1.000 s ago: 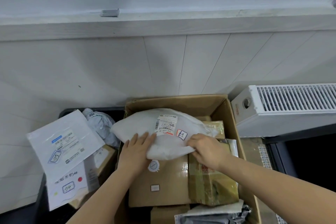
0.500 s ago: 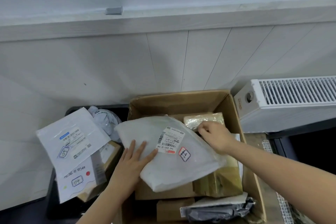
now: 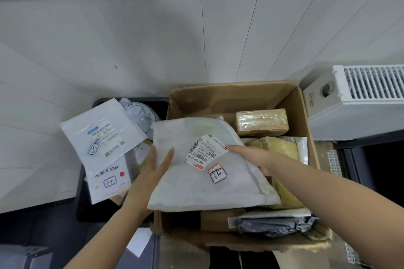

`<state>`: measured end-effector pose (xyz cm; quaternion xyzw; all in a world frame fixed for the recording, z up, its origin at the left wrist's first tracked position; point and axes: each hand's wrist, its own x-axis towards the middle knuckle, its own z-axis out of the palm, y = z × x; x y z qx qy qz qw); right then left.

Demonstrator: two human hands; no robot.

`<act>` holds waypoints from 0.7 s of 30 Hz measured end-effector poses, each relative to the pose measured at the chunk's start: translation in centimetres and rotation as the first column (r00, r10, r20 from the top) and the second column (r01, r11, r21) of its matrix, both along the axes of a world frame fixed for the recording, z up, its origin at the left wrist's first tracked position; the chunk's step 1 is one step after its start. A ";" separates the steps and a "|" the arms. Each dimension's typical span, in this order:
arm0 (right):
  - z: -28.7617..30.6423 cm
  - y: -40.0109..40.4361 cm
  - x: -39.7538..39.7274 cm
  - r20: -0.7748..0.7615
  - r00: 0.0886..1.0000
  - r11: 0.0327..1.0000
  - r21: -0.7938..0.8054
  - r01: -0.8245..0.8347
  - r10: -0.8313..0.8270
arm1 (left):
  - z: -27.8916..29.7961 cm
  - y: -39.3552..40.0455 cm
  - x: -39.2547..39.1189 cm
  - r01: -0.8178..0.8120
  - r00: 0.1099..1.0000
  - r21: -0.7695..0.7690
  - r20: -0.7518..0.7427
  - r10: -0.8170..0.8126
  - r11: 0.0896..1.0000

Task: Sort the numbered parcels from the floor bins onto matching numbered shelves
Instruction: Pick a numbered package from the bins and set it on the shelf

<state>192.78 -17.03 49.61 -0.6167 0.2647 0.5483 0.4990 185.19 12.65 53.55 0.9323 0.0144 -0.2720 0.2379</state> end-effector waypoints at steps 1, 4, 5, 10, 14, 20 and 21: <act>0.2 0.1 -0.2 0.034 0.999 0.999 -0.025 0.024 -0.023 | 0.2 0.2 -0.2 -0.082 0.996 0.001 0.018 0.082 0.997; 1.2 0.4 -0.6 0.139 0.987 0.994 -0.070 0.089 -0.079 | 1.9 0.4 -1.1 -0.040 0.999 0.036 -0.020 0.041 0.999; 1.6 0.5 -0.7 0.157 0.983 0.991 -0.076 0.107 -0.094 | 2.3 0.7 -1.1 -0.078 0.997 0.052 -0.026 0.079 0.996; 3.0 1.0 -1.2 0.208 0.970 0.986 -0.077 0.145 -0.126 | 2.0 2.1 -0.4 -0.515 0.857 0.019 -0.018 0.515 0.857; 3.4 1.2 -2.0 0.264 0.956 0.986 -0.072 0.152 -0.128 | 2.0 1.8 1.0 -0.827 0.560 -0.188 -0.362 0.745 0.530; 5.6 1.4 -2.9 0.377 0.918 0.980 -0.099 0.170 -0.121 | 4.9 -0.8 0.7 -0.739 0.673 -0.363 -0.431 0.601 0.567; 6.4 1.5 -2.9 0.399 0.910 0.980 -0.104 0.171 -0.116 | 5.9 -1.1 0.6 -0.738 0.675 -0.362 -0.400 0.619 0.570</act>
